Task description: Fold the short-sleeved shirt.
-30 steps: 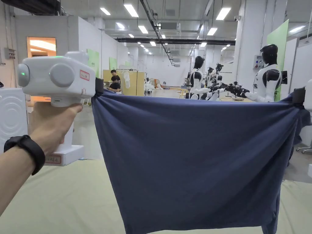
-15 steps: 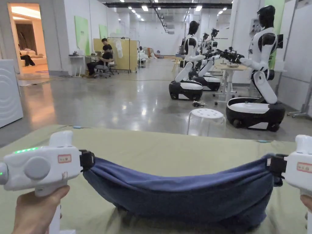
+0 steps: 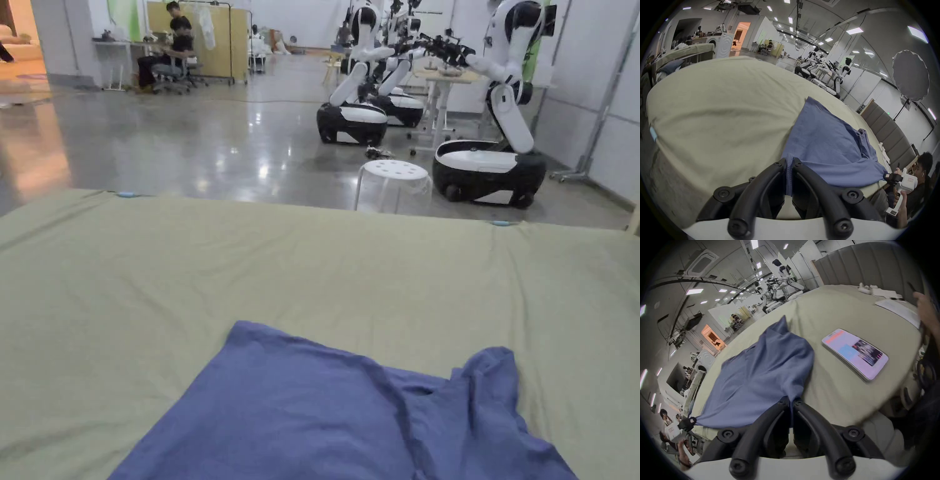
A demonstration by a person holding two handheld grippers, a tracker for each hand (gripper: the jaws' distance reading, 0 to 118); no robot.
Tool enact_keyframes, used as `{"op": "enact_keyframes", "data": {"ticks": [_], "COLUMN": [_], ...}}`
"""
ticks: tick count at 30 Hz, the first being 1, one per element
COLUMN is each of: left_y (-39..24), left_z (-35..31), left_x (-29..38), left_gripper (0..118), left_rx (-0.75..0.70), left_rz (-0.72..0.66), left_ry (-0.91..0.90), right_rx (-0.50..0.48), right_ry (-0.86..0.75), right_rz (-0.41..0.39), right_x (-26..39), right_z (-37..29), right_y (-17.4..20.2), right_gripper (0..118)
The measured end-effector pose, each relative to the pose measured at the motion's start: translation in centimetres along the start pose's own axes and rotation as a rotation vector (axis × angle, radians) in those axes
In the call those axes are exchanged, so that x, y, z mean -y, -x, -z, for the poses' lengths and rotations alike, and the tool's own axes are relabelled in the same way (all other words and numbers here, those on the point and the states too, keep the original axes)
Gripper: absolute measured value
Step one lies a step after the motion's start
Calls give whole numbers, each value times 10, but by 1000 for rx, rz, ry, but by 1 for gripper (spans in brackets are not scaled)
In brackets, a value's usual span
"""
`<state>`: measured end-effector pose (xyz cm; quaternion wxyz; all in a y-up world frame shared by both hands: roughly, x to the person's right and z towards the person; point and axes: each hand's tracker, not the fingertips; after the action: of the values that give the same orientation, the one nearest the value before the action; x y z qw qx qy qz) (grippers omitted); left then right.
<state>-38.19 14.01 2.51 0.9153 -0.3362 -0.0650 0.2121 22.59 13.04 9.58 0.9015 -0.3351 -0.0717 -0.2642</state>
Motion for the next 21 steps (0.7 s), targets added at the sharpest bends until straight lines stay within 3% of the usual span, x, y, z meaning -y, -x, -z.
{"op": "enact_keyframes", "data": {"ticks": [5, 7, 8, 11, 12, 21], "left_y": [-15, -13, -10, -6, -9, -109], "left_z": [1, 2, 1, -11, -18, -97], "left_x": [22, 24, 24, 20, 17, 7], "left_gripper": [6, 13, 13, 71, 81, 81], "left_rx": [-41, -17, -17, -18, -23, -91], "left_rz": [79, 60, 52, 71, 87, 427], "left_ry": [48, 58, 56, -20, -56, -494], "right_rx": [17, 47, 77, 72, 60, -39], "right_ry": [18, 25, 38, -7, -47, -338], "right_rz": [-16, -57, -87, -132, -141, -359], "right_x": [11, 11, 9, 7, 3, -30], "right_z": [-2, 1, 3, -7, -14, -65], "right_y": [1, 5, 7, 5, 5, 43], "right_gripper": [5, 18, 18, 92, 94, 94]}}
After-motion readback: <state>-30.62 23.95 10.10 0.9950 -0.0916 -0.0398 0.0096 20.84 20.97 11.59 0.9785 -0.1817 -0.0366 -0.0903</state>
